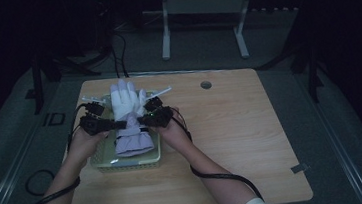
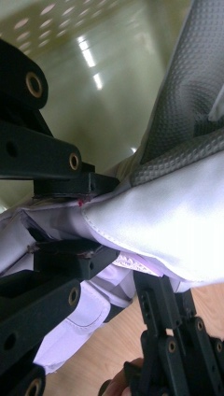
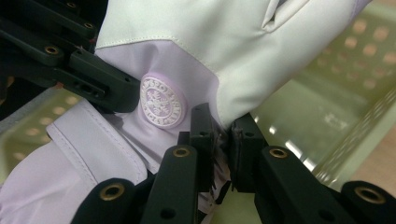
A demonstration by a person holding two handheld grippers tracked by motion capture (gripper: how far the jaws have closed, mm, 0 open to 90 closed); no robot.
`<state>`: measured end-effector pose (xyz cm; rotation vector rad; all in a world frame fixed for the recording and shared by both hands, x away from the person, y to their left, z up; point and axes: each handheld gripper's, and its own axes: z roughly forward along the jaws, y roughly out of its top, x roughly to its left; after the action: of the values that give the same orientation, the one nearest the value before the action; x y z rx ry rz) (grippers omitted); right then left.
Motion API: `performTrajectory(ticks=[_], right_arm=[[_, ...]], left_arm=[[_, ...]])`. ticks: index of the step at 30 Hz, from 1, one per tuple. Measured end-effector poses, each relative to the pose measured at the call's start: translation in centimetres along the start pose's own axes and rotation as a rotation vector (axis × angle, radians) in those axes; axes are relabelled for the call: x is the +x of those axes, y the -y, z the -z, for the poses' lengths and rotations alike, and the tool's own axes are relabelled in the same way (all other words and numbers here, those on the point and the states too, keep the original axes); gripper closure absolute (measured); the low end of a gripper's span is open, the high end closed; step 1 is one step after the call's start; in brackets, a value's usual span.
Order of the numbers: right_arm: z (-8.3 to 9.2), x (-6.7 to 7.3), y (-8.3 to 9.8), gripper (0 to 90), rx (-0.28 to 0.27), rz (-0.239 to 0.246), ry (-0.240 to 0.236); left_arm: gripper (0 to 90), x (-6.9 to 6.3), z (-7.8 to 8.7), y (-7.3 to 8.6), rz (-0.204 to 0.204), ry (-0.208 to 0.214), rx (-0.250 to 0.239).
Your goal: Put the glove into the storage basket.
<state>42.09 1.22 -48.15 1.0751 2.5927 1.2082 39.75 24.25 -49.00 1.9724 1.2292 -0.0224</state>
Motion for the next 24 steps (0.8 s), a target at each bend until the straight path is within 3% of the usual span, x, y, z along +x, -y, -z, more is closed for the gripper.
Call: performTrajectory(ticks=[4,7,12,13,17,19,24], right_arm=[[-1.2,0.0,0.7,81.9,0.04,-0.008,0.016],[-2.1,0.3,1.5,81.9,0.08,-0.021,0.031],[-2.3,0.9,1.8,81.9,0.085,-0.004,0.052],[-2.6,1.6,1.8,81.8,0.115,0.005,0.081],[-3.0,2.4,2.0,81.1,0.139,0.033,0.122],[-3.1,2.4,1.9,79.5,0.154,0.02,0.127],[-3.1,2.5,1.8,71.6,0.161,0.004,0.121]], left_arm=[[71.1,0.2,-0.7,0.4,0.006,-0.015,0.03],[71.2,0.4,-1.3,1.0,0.006,-0.031,0.087],[70.9,0.4,-1.4,1.4,-0.003,-0.045,0.099],[70.7,0.7,-1.6,1.7,0.003,-0.04,0.116],[69.3,0.7,-2.0,1.6,0.015,-0.057,0.15],[67.3,0.7,-2.2,1.6,0.014,-0.073,0.165],[58.2,0.0,-3.2,1.3,-0.039,-0.197,0.249]])
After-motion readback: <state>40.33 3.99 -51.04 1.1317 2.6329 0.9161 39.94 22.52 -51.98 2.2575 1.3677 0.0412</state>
